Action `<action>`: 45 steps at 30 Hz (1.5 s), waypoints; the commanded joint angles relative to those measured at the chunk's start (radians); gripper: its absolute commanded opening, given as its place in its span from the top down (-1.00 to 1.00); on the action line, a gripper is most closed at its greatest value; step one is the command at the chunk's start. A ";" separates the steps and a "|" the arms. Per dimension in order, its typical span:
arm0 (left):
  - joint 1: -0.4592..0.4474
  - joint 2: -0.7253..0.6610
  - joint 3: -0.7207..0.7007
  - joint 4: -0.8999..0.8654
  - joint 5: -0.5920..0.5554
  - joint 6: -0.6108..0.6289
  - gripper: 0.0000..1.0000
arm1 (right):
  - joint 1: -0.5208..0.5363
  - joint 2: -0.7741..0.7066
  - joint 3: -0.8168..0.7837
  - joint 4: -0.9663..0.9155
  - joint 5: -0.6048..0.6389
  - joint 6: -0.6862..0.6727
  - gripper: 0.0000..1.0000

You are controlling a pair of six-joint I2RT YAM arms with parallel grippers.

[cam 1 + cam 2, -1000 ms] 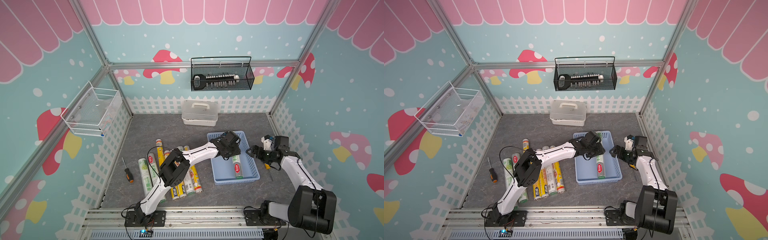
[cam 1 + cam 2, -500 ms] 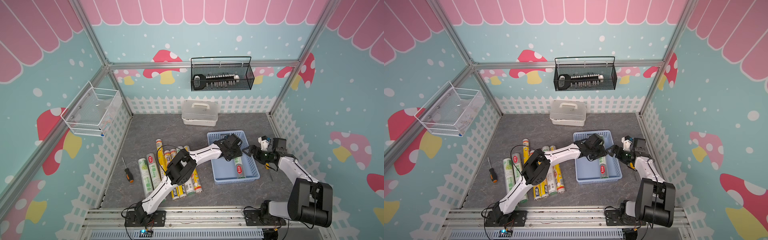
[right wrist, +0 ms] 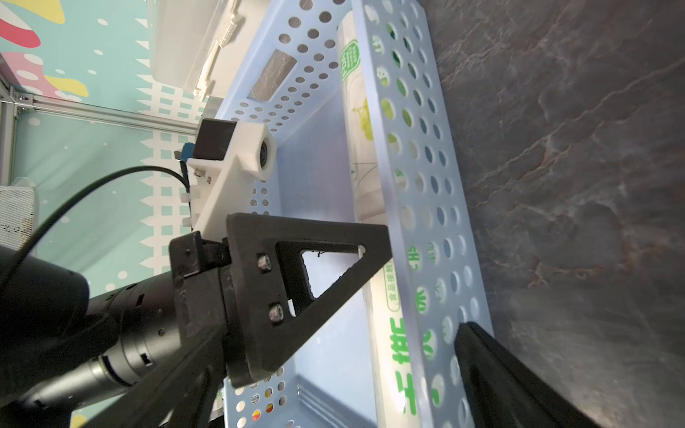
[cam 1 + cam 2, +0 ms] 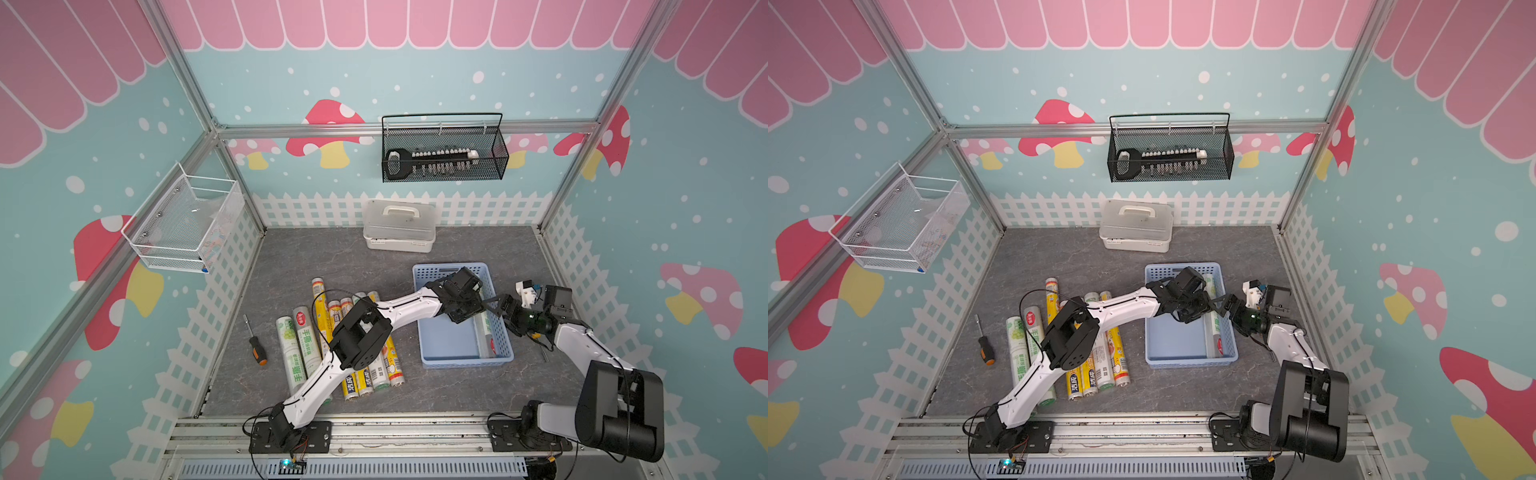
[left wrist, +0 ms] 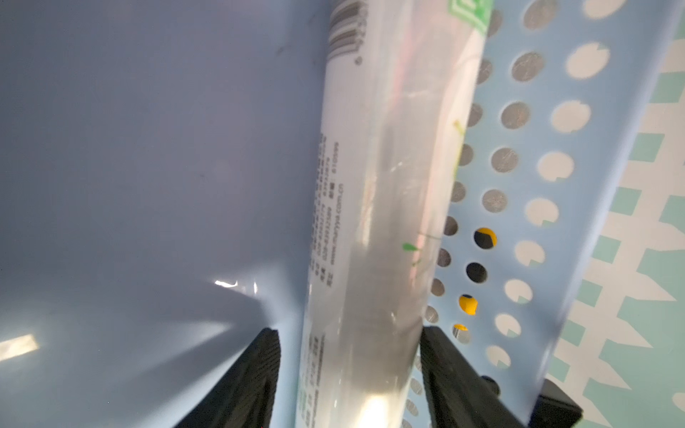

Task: Put the plastic wrap into the basket
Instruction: Place the plastic wrap in the basket.

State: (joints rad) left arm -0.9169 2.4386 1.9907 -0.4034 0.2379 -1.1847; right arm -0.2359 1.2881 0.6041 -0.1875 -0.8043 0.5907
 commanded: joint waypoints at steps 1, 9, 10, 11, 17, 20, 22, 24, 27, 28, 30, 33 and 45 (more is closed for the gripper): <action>0.002 -0.046 -0.017 0.024 0.032 -0.037 -0.18 | 0.010 -0.035 -0.014 -0.096 -0.070 0.014 -0.99; 0.007 -0.046 -0.049 0.162 0.175 -0.152 -0.13 | 0.010 -0.085 -0.007 -0.141 -0.072 0.046 -0.99; 0.009 -0.050 -0.064 0.181 0.171 -0.158 -0.15 | 0.010 -0.088 -0.008 -0.132 -0.067 0.045 -0.99; 0.012 -0.053 -0.075 0.191 0.170 -0.161 -0.18 | 0.010 -0.096 -0.010 -0.122 -0.056 0.045 -0.99; 0.034 -0.099 -0.151 0.225 0.170 -0.142 -0.23 | 0.010 -0.122 -0.011 -0.134 0.052 0.003 -0.99; 0.053 -0.168 -0.183 0.194 0.166 -0.064 -0.26 | 0.010 -0.129 0.051 -0.241 0.159 -0.073 -0.99; 0.068 -0.204 -0.188 0.151 0.171 -0.005 -0.28 | 0.010 -0.140 0.095 -0.301 0.213 -0.108 -0.99; 0.078 -0.242 -0.200 0.114 0.178 0.057 -0.28 | 0.010 -0.171 0.121 -0.323 0.256 -0.114 -0.99; 0.082 -0.310 -0.246 0.085 0.163 0.128 -0.29 | 0.010 -0.227 0.139 -0.325 0.238 -0.114 -0.99; 0.082 -0.336 -0.266 0.081 0.147 0.150 -0.29 | 0.011 -0.241 0.144 -0.322 0.220 -0.115 -0.99; 0.085 -0.401 -0.318 0.074 0.085 0.204 -0.30 | 0.018 -0.260 0.163 -0.319 0.149 -0.123 -0.99; 0.101 -0.489 -0.385 0.066 0.030 0.256 -0.29 | 0.064 -0.279 0.206 -0.321 0.075 -0.127 -0.99; 0.350 -0.969 -0.858 -0.081 -0.319 0.351 -0.16 | 0.535 -0.206 0.353 -0.355 0.319 -0.168 -0.99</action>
State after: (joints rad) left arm -0.6121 1.5646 1.2293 -0.4084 0.0273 -0.8700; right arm 0.2180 1.0409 0.9344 -0.5240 -0.5739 0.4442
